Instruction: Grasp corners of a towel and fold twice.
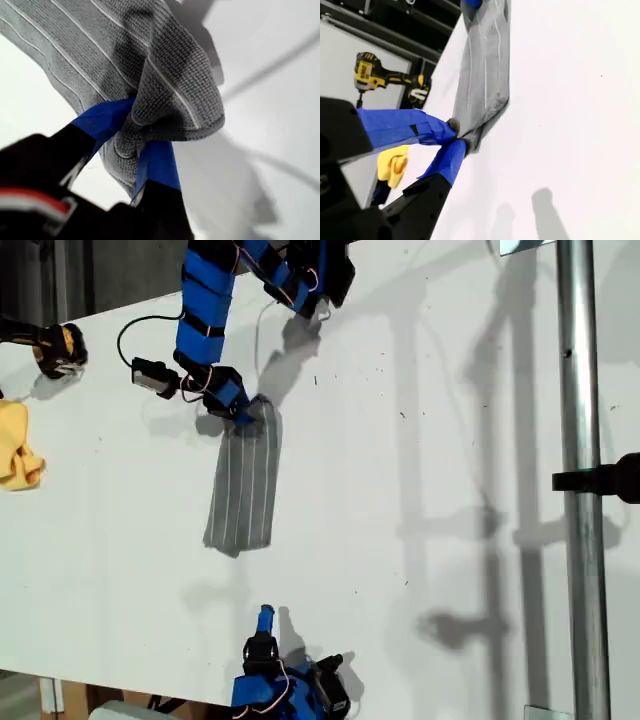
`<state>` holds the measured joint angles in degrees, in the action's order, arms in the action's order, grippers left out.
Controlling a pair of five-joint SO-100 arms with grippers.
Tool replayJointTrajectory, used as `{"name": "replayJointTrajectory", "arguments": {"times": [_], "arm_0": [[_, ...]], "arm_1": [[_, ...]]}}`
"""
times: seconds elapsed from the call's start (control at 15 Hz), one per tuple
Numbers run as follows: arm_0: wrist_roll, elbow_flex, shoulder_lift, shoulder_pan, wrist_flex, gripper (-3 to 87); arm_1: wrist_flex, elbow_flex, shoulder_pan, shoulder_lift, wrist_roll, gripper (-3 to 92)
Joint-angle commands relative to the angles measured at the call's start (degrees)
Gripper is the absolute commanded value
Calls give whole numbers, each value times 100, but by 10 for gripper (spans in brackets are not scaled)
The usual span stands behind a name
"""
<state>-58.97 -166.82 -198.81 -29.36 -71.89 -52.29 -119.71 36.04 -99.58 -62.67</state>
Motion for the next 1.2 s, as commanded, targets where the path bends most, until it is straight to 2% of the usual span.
{"name": "replayJointTrajectory", "arguments": {"times": [0.0, 0.27, 0.4, 0.67, 1.13], "arm_0": [[-18, 70, -44, -53, 0, 35], [18, 35, -44, -53, 70, 37], [26, 35, -44, -53, 70, 37], [0, 53, -44, -53, 70, 37], [-18, 158, -44, -26, 44, 37]], "arm_1": [[-773, -396, -9, -1670, 18, -2], [-2250, -1345, -26, -3832, -378, -2], [-2391, -1828, -185, -4456, -563, -2], [-1740, -993, -431, -4263, -396, -2], [-176, 2021, -756, -220, 343, -2]]}}
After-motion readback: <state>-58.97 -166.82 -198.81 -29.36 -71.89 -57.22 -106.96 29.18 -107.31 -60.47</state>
